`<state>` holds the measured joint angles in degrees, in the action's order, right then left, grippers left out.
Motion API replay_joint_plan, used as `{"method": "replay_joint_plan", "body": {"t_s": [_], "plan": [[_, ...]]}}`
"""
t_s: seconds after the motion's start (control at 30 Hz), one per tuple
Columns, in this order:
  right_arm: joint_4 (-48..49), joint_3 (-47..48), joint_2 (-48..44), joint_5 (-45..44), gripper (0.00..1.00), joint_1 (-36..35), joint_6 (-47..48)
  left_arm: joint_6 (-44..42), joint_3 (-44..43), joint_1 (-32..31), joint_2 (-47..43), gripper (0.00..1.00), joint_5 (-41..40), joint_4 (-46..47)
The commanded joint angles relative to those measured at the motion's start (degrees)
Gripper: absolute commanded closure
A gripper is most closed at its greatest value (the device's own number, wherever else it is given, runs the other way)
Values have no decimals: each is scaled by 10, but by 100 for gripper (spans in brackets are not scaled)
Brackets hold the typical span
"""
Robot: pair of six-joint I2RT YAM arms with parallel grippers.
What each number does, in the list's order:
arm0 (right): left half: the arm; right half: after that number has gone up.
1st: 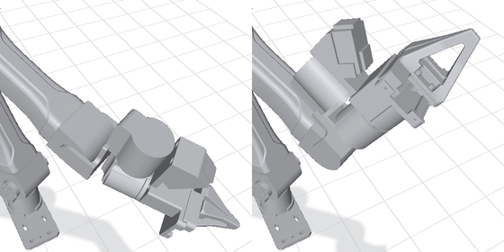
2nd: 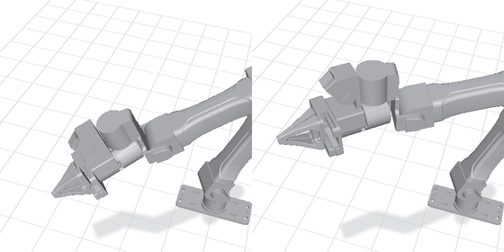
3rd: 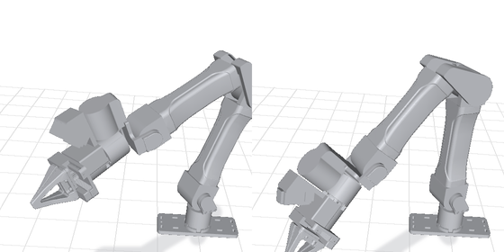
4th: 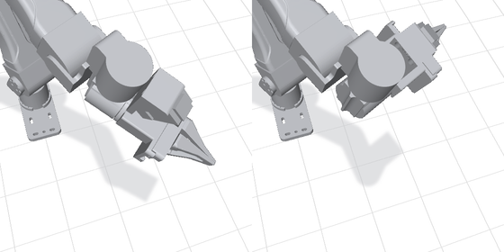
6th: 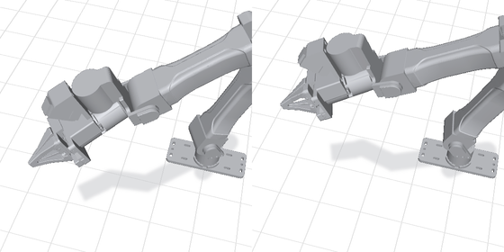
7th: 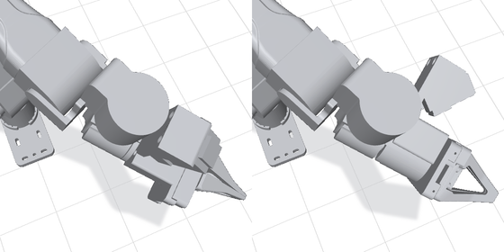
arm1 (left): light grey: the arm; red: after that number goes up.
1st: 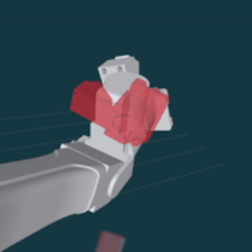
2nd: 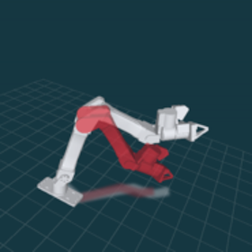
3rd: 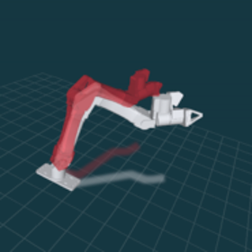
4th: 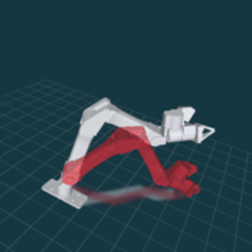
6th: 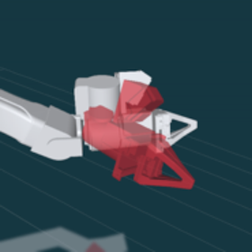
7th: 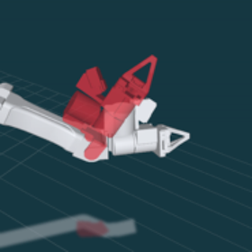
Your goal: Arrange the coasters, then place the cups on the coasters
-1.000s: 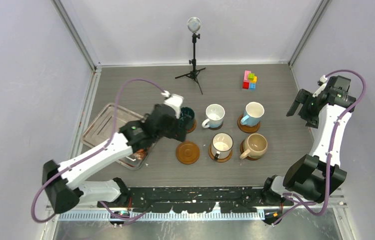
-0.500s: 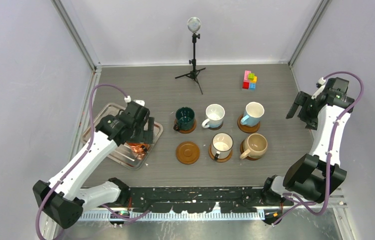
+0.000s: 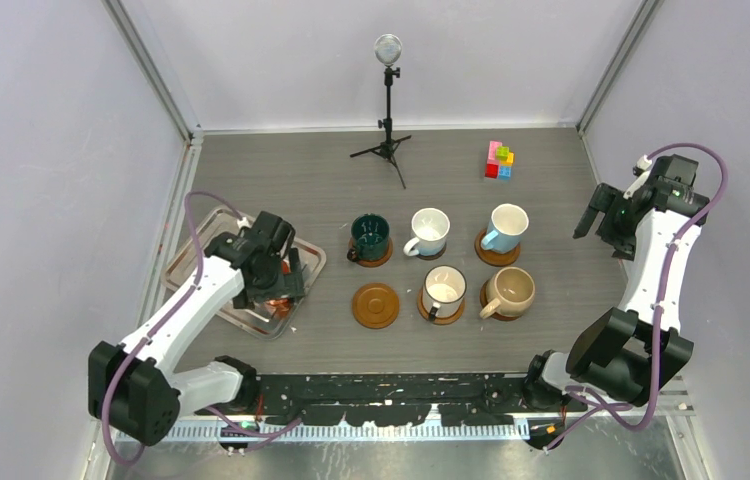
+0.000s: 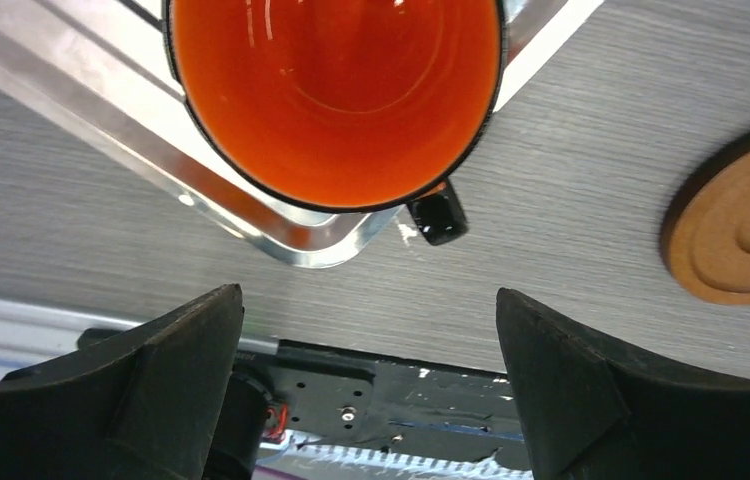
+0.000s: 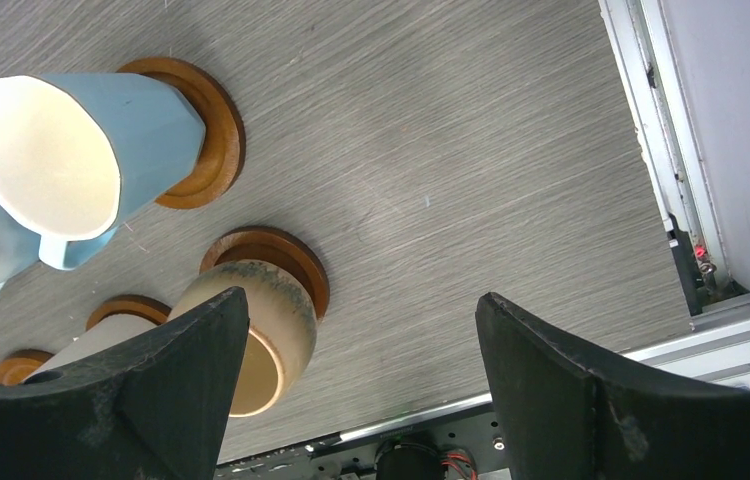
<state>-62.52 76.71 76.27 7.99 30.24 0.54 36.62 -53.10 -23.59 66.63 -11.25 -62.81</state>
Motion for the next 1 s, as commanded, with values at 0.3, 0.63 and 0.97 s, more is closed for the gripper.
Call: {"method": "replay_joint_plan", "body": {"t_s": [0.3,0.63,0.97], "plan": [[-6,33,7,-6,12,2,8,42,47,2,17,0,-16,132],[-9,19,3,3,12,2,15,-18,64,20,10,14,-62,153],[-9,4,-6,5,12,3,20,-114,77,93,-4,35,-38,205]]}}
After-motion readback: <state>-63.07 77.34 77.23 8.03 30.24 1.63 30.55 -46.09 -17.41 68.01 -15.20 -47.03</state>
